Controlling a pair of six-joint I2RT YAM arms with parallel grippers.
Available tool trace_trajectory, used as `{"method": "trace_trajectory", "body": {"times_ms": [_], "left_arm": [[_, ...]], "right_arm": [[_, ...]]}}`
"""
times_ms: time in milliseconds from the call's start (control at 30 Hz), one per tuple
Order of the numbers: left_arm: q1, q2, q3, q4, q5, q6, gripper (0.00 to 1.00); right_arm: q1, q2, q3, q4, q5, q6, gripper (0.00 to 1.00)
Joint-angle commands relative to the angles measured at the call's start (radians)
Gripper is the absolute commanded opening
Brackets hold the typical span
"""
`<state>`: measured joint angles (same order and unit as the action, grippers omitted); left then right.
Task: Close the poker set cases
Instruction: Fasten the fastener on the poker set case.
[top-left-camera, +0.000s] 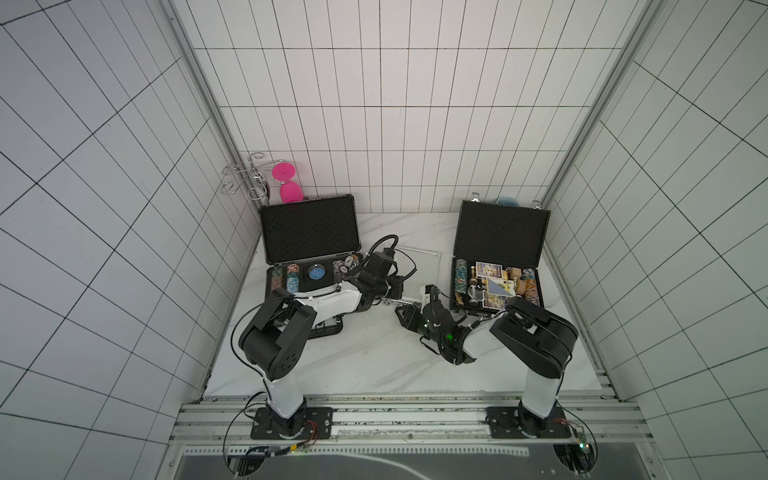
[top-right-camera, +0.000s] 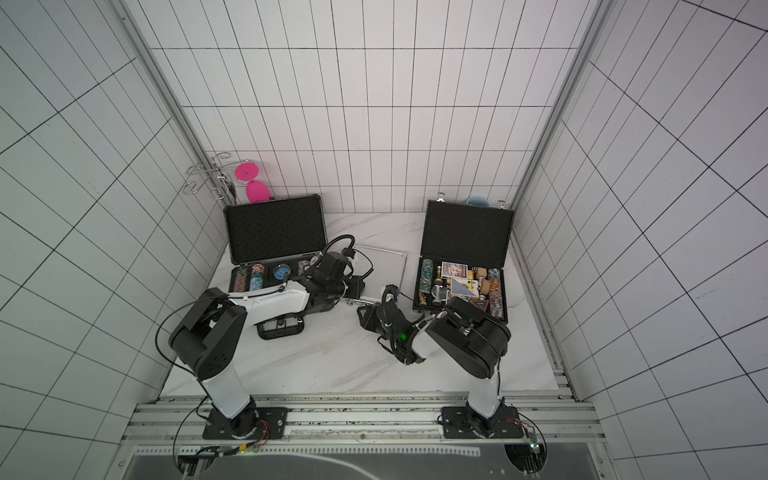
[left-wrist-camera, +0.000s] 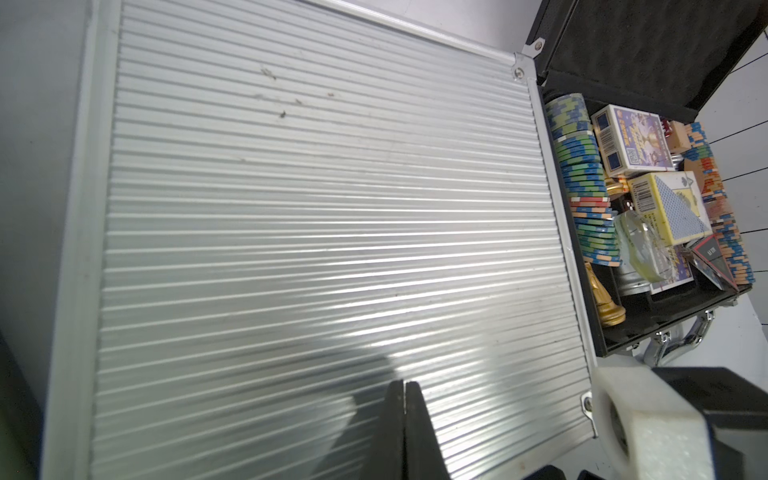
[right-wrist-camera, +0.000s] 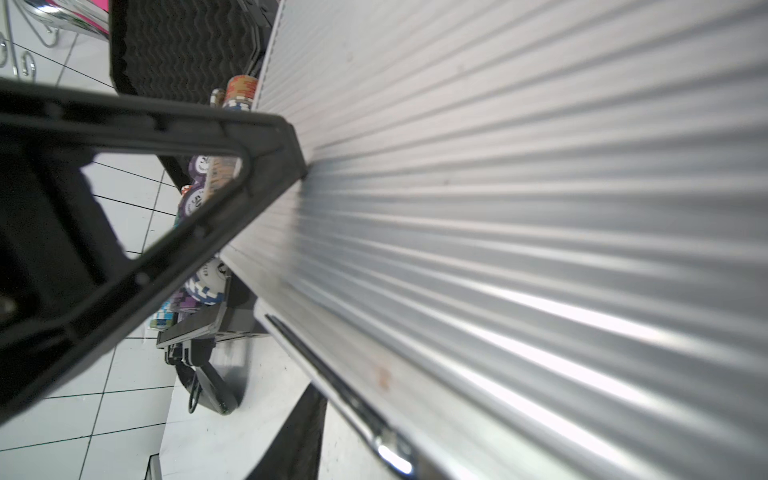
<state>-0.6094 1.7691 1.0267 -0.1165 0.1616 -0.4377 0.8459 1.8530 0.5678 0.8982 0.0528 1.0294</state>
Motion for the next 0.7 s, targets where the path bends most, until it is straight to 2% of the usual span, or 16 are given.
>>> {"method": "trace_trajectory", "body": {"times_ms": [0,233,367,533,667], "left_arm": [[-0.008,0.094,-0.076,-0.322,0.003,-0.005,0.00],[-0.011,0.090,-0.073,-0.327,0.001,-0.004,0.00],[-0.012,0.096,-0.077,-0.325,0.009,-0.004,0.00],[-0.012,0.094,-0.080,-0.325,0.006,-0.002,0.00],[-0.008,0.093,-0.079,-0.324,0.006,-0.002,0.00]], "right_arm": [[-0.008,-0.028,0.081,-0.178,0.108,-0.027,0.40],[-0.008,0.012,0.145,-0.275,0.137,-0.063,0.41],[-0.008,0.035,0.157,-0.254,0.117,-0.080,0.42],[-0.019,0.059,0.077,-0.014,0.046,-0.047,0.42],[-0.025,0.044,0.034,0.087,0.022,-0.030,0.41]]}}
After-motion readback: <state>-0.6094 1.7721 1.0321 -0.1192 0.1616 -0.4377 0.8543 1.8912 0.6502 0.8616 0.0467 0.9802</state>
